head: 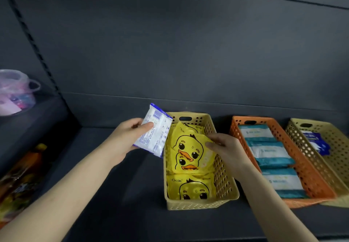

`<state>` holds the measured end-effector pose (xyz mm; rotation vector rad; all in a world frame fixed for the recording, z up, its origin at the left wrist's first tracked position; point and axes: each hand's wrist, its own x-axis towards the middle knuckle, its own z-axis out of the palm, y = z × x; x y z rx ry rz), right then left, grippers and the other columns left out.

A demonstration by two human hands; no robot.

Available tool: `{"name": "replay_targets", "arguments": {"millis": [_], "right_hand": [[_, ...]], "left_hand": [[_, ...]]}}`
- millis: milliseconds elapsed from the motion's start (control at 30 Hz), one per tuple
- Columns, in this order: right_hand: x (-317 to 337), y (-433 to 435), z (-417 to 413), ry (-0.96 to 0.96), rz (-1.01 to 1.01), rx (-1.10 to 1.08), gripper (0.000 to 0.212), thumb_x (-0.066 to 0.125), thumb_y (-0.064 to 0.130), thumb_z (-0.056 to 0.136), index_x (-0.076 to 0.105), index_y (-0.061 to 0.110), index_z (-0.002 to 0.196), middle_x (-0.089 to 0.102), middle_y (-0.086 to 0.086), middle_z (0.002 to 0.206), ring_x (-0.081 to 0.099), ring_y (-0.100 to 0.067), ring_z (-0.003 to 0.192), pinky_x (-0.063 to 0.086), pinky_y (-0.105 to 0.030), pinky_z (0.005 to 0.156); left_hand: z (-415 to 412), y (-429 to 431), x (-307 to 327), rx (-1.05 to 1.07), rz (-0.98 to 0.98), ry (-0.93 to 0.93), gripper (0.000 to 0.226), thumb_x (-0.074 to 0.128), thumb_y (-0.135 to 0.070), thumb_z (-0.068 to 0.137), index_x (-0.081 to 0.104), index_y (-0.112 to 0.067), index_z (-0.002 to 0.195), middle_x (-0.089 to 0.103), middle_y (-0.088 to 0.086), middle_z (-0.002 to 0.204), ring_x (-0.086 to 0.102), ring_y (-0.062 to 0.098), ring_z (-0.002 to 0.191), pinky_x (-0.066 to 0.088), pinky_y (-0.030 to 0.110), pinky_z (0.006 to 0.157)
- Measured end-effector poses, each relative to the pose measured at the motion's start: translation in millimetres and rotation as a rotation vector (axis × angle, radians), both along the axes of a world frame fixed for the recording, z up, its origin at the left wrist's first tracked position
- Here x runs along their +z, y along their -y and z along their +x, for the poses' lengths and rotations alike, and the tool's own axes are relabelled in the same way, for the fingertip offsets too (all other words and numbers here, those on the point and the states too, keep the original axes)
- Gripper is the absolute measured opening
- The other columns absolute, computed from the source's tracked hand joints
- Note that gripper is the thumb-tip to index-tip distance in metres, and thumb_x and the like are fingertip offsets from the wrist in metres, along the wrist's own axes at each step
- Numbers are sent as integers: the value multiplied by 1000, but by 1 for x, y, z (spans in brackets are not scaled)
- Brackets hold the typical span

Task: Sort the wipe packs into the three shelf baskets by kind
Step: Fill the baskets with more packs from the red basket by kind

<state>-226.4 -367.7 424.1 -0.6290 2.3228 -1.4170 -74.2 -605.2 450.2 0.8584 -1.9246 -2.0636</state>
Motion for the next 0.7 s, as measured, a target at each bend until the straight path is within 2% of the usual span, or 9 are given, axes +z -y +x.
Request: {"name": "replay_targets", "arguments": {"millis": [67, 133, 300, 433, 500, 600, 700], "right_hand": [[0, 7, 0, -175, 111, 28, 25, 65, 9, 89, 67, 15, 113, 68, 1, 111, 62, -11, 102, 52, -29, 90], [4, 15, -2, -236, 153, 32, 25, 63, 9, 90, 66, 15, 114, 67, 1, 113, 61, -11, 106, 50, -29, 94], [31, 8, -18, -11, 88, 186, 29, 61, 11, 91, 64, 16, 120, 70, 3, 111, 66, -7, 99, 53, -25, 91], [40, -5, -21, 182, 183, 433, 34, 58, 9, 92, 62, 22, 123, 70, 6, 113, 66, 0, 100, 49, -7, 75], [34, -7, -19, 261, 270, 568, 35, 58, 7, 92, 62, 20, 124, 69, 7, 118, 64, -3, 108, 49, -9, 81], [31, -7, -15, 268, 382, 714, 36, 57, 5, 94, 63, 22, 125, 65, 10, 124, 60, 1, 112, 48, -12, 88], [31, -9, -17, 277, 364, 749, 36, 57, 3, 93, 64, 22, 122, 64, 7, 126, 59, -3, 115, 49, -20, 96]], "left_hand": [[-2, 5, -3, -4, 39, -7, 23, 62, -28, 91, 66, -12, 109, 73, 6, 103, 69, 21, 96, 54, 35, 81], [-4, 7, -5, 2, 90, -18, 24, 61, -28, 92, 65, -12, 109, 73, 5, 103, 69, 20, 98, 54, 34, 80], [-6, 10, -12, 7, 136, -22, 24, 59, -29, 93, 64, -14, 112, 73, 3, 105, 70, 18, 96, 53, 33, 81], [-4, 7, -17, -30, 156, -14, 23, 58, -28, 93, 65, -15, 111, 74, 2, 104, 70, 16, 93, 53, 32, 80], [-1, 2, -21, -39, 185, -8, 23, 59, -28, 93, 64, -15, 111, 74, 2, 103, 70, 15, 90, 53, 32, 80], [2, -7, -26, -51, 235, -7, 22, 58, -25, 93, 64, -13, 110, 74, 3, 103, 70, 14, 88, 53, 31, 79], [1, -12, -28, -56, 237, 0, 25, 58, -25, 93, 63, -12, 113, 74, 3, 104, 70, 14, 90, 53, 30, 79]]}}
